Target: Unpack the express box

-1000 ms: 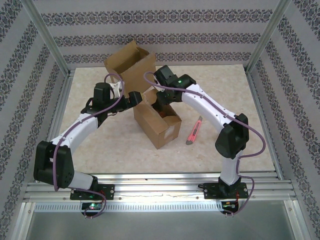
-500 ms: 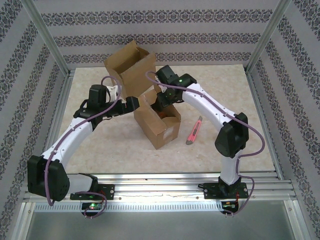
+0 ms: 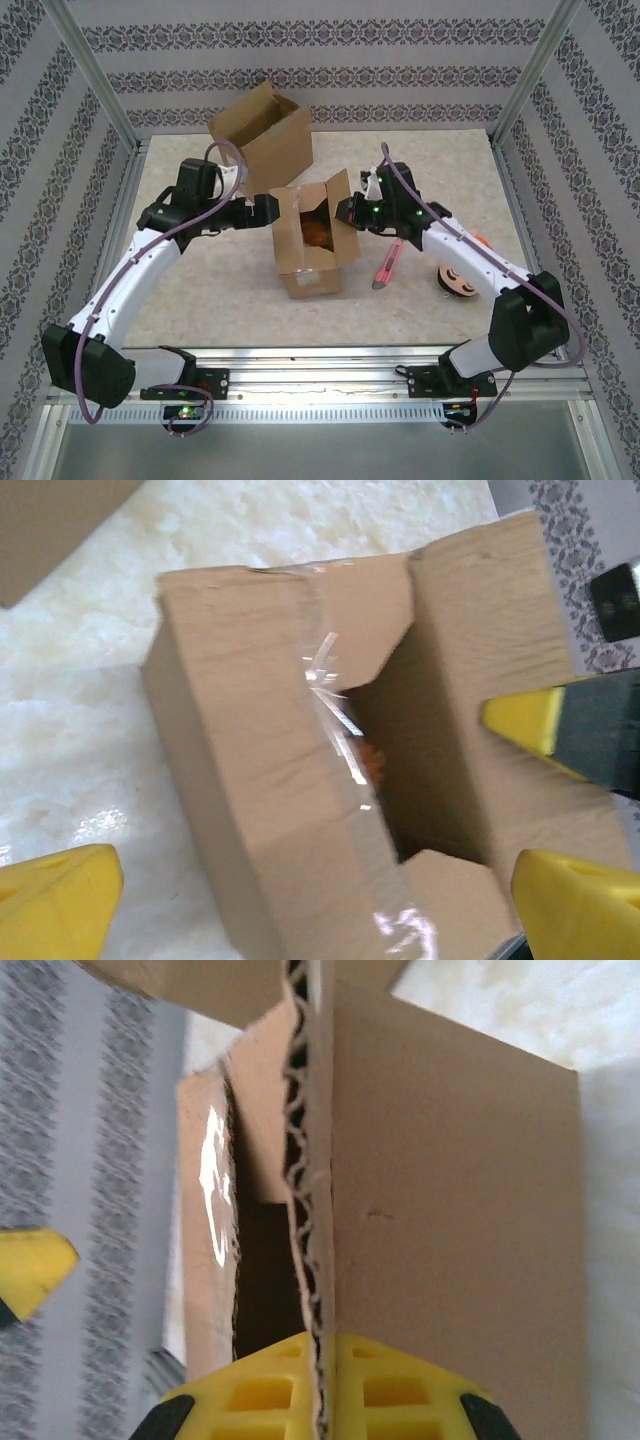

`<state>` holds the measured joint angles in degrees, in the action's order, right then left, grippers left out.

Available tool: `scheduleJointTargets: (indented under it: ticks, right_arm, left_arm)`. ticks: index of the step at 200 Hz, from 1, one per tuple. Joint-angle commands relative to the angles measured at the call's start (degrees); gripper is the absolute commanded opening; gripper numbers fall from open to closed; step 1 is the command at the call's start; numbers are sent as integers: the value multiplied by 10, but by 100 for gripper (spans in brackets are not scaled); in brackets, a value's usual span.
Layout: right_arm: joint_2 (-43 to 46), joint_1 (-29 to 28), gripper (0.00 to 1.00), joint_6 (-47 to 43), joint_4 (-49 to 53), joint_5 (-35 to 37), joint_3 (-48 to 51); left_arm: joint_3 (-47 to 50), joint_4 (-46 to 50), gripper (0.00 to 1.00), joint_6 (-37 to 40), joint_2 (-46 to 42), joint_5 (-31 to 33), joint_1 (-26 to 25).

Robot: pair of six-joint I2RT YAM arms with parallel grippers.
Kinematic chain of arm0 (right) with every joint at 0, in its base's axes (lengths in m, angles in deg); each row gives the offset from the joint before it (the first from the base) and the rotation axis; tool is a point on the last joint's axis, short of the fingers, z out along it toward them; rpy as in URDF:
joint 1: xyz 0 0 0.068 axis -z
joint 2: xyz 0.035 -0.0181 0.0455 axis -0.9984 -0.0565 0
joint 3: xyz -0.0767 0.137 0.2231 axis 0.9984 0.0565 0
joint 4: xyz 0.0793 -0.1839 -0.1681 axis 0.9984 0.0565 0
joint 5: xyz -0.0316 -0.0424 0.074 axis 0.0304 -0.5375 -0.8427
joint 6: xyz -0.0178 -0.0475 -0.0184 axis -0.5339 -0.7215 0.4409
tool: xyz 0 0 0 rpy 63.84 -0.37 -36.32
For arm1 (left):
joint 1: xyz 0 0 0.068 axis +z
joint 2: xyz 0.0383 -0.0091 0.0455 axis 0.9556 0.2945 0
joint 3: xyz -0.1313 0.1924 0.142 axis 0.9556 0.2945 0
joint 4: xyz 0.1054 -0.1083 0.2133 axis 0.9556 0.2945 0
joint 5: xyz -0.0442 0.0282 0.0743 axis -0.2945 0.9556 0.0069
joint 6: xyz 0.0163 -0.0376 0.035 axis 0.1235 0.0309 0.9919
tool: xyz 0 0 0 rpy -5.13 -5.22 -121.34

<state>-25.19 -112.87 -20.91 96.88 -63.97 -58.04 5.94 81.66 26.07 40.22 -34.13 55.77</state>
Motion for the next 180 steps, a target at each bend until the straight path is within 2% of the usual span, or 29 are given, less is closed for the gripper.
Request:
scheduleJointTargets:
  ticks: [1,23,54,74,147,180]
  right_arm:
    - [29,-12,0,155,-260,-15,73]
    - [46,-31,0,189,-328,30,120]
    - [76,-61,0,193,-352,97,156]
    - [95,-73,0,195,-359,127,175]
    - [110,-82,0,197,-382,149,213]
    - [103,-81,0,204,-398,149,227]
  left_arm:
    - [-53,93,100,46,29,100,-48]
    - [-97,132,100,42,62,198,-100]
    - [-152,193,100,9,118,362,-161]
    - [-179,228,100,-10,151,443,-192]
    - [-237,310,100,-56,251,601,-273]
    - [-248,323,100,-63,284,626,-291]
